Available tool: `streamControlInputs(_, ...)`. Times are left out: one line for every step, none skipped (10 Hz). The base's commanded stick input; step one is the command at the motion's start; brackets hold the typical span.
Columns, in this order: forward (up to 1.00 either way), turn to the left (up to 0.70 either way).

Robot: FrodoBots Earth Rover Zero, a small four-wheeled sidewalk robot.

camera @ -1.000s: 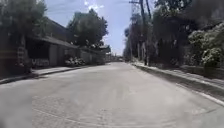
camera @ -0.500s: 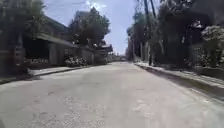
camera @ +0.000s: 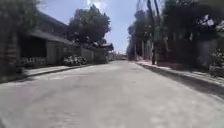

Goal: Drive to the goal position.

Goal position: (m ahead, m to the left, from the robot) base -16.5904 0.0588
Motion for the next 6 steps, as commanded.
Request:
streamControlInputs(1.00,0.03)
streamControlInputs(1.00,0.03)
streamControlInputs(1.00,0.03)
streamControlInputs(1.00,0.03)
streamControlInputs(1.00,0.03)
streamControlInputs(1.00,-0.16)
